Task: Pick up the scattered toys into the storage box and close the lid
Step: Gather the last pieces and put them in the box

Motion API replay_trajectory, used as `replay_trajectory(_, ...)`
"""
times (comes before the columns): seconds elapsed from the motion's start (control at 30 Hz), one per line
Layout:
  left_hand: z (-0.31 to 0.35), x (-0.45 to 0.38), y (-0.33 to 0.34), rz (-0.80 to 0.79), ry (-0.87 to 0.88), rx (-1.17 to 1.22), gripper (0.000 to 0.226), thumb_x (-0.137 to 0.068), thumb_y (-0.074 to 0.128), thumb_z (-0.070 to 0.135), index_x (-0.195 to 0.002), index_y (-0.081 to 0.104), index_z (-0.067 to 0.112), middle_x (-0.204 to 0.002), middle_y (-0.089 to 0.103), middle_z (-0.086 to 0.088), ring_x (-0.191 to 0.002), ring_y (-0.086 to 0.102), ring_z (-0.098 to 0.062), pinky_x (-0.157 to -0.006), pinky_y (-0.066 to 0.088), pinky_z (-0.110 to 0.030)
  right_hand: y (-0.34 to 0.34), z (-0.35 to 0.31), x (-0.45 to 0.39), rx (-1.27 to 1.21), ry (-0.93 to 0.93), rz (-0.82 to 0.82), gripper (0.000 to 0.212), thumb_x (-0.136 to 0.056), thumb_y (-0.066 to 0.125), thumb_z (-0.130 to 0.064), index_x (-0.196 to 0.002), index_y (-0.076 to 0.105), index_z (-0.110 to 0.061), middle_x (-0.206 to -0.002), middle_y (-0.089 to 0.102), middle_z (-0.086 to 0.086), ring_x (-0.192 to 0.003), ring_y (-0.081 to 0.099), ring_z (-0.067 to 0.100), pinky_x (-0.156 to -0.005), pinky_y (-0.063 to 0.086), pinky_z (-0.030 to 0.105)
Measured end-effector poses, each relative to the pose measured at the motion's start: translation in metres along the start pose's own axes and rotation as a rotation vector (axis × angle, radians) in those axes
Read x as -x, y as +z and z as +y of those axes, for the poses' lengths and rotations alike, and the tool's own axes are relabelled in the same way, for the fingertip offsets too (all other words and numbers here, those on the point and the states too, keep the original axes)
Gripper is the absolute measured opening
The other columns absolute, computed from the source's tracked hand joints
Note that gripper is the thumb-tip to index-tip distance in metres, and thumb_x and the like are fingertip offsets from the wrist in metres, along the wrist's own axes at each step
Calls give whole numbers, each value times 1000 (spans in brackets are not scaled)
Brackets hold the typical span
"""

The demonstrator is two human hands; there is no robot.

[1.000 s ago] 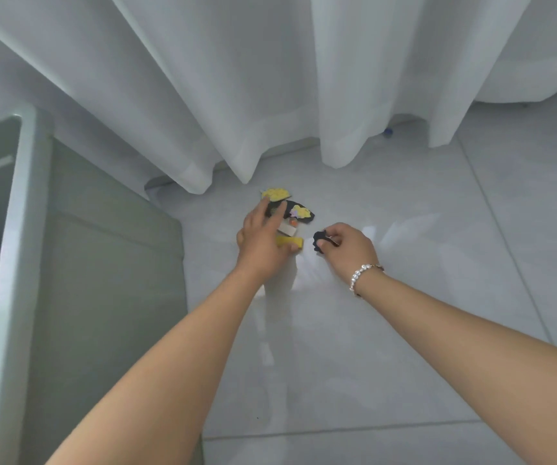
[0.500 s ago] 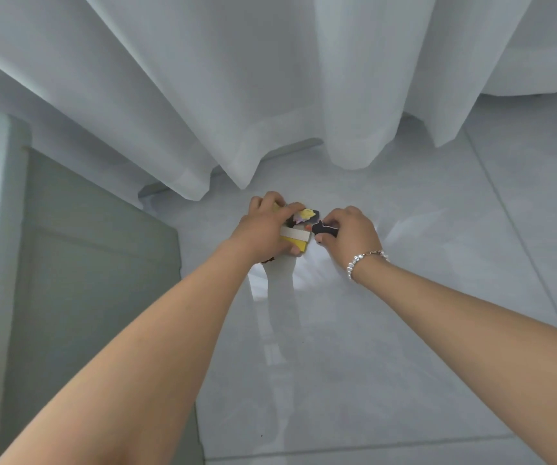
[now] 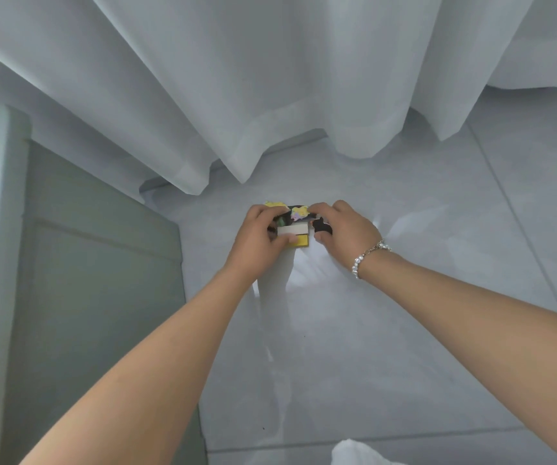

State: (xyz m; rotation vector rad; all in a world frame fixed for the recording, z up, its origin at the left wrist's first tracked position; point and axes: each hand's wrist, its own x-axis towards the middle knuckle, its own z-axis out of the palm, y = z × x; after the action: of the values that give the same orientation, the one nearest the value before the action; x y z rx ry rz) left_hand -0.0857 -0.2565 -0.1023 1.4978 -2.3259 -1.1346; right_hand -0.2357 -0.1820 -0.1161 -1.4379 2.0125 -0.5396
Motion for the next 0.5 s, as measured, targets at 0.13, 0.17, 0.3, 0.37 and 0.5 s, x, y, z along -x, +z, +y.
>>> replay_trajectory(0.13,9,-3,9,73,-32,37,30,-79,69,5,-107,69,14,-93,47,7,-80,51,-12,-73,42,-13,1,-2,-5,-26,6,-8,28,-87,55,-18,-115,58,-17,-107,49,9,-91,57,31,-75,49,36)
replay_trajectory(0.17,11,-4,10,99,-80,66,25,-78,70,5,-102,71,13,-88,48,10,-79,52,-11,-69,42,-15,1,-2,-6,-27,6,-7,27,-87,56,-18,-113,59,-15,-107,49,10,-90,56,31,-75,48,36)
replay_trajectory(0.3,13,-5,13,123,-216,145,13,-76,73,6,-87,71,14,-83,58,4,-71,52,-7,-60,39,-9,0,1,-9,-25,3,-39,25,-87,57,-17,-110,58,-9,-108,49,12,-92,55,31,-72,41,30)
replay_trajectory(0.37,13,-2,12,116,-239,170,11,-76,73,8,-83,68,15,-81,60,2,-69,52,-5,-62,41,-11,0,1,-11,-28,16,-82,28,-87,57,-16,-114,56,-8,-112,48,12,-94,54,31,-75,40,30)
replay_trajectory(0.5,13,5,8,189,-355,398,9,-83,67,11,-79,61,17,-81,64,0,-72,60,-14,-69,53,-23,-2,0,-10,-82,61,-93,30,-90,55,-16,-117,53,-6,-115,47,14,-100,53,31,-77,38,26)
